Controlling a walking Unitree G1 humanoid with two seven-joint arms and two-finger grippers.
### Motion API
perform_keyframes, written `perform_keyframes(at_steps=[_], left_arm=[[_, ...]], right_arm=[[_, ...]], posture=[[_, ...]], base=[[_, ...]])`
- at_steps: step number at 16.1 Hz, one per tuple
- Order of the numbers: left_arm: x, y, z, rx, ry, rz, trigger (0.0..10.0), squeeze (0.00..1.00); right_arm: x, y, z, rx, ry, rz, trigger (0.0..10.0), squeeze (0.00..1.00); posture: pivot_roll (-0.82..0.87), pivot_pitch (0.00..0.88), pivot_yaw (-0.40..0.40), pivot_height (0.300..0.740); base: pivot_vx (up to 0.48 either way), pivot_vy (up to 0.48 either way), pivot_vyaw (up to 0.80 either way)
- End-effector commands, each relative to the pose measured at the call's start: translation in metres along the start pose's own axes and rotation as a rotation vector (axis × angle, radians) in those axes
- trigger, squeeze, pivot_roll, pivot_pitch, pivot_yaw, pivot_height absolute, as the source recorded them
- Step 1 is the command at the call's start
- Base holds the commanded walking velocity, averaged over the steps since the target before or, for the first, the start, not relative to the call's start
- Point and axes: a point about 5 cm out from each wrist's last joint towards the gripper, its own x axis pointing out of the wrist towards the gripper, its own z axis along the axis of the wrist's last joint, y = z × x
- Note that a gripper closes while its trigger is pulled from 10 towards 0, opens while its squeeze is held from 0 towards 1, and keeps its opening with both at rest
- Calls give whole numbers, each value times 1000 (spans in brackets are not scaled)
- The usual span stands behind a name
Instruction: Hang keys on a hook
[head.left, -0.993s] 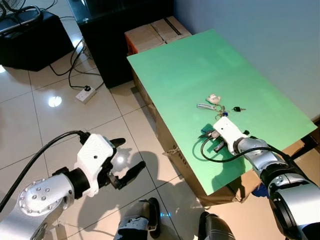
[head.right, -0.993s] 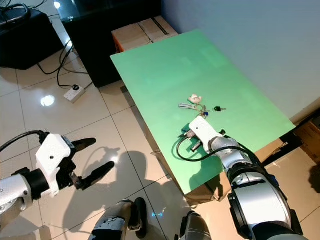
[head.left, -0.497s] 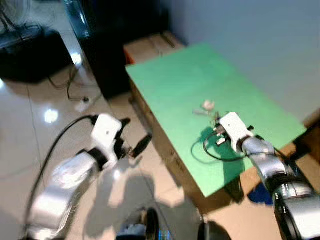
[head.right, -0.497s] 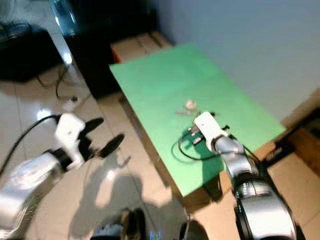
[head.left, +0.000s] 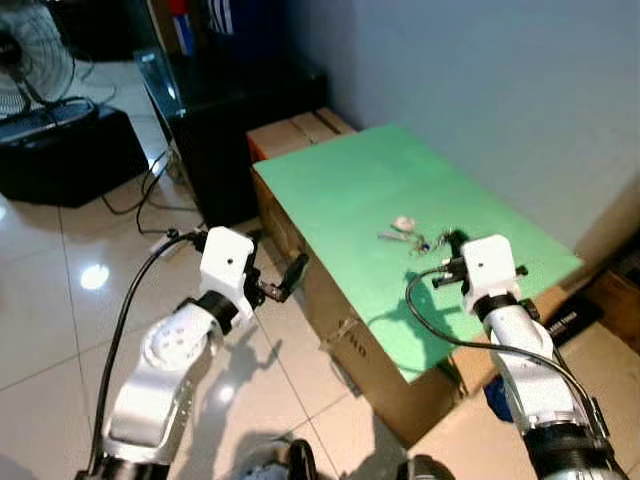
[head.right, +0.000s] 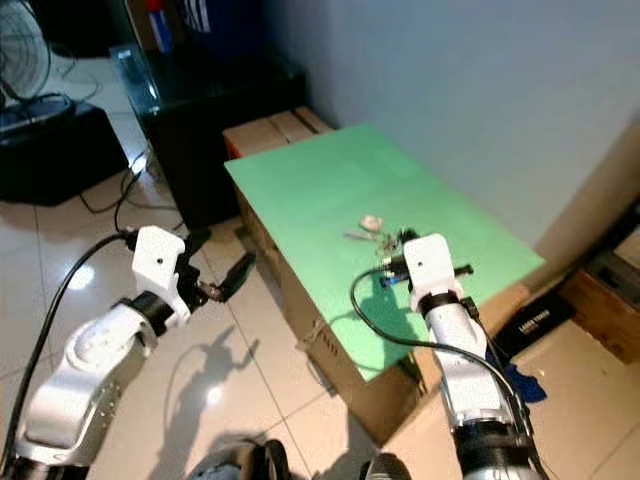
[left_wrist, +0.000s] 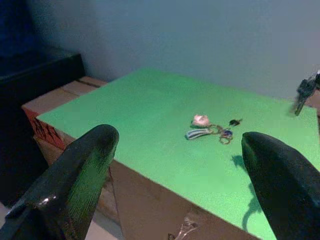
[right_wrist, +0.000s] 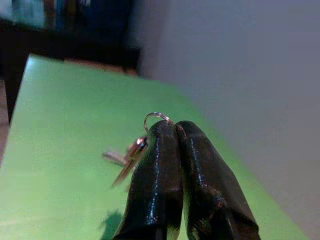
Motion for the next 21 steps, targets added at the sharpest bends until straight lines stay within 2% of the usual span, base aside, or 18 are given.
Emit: perform_keyframes(at_steps=[1, 3, 4, 5, 6, 7, 10, 14, 21], left_arm=[[-2, -2, -4, 6, 0, 23, 10000, 0], [-1, -10, -4, -14, -27, 53, 10000, 0], [0, -13, -4, -10, -33, 55, 10000, 0], [0, -14, -3, 2, -38, 56, 10000, 0], [0, -15, -3, 13, -42, 61, 10000, 0], [1, -16, -4, 33, -43, 66, 10000, 0], [-2, -16, -4, 62, -41, 79, 10000, 0], [0, -6, -1, 112, -41, 104, 10000, 0], [10, -15, 0, 148, -47, 106, 10000, 0]], right_arm=[[-5, -1, 13, 37, -45, -46, 0, 0], [-26, 15, 29, 144, -100, -60, 0, 0], [-34, 23, 32, 175, -110, -28, 0, 0], [-38, 27, 33, 179, -101, -13, 2157, 0], [-41, 31, 32, 181, -89, 0, 6510, 0], [-45, 36, 30, 196, -61, 12, 10000, 0], [-49, 40, 33, 226, -24, 11, 10000, 0], [-46, 47, 34, 262, 7, 32, 10000, 0], [-48, 47, 30, 268, 43, 60, 10000, 0]], posture=[[-133, 0, 82, 718], [-142, 0, 75, 718], [-144, 0, 73, 718], [-144, 0, 72, 718], [-143, 0, 70, 718], [-138, 0, 66, 718], [-119, 0, 53, 718], [-102, 0, 41, 718], [-95, 0, 41, 718]], base=[[0, 0, 0], [0, 0, 0], [0, 0, 0], [0, 0, 0], [0, 0, 0], [0, 0, 0], [0, -81, 0], [0, -324, 0], [0, -400, 0]])
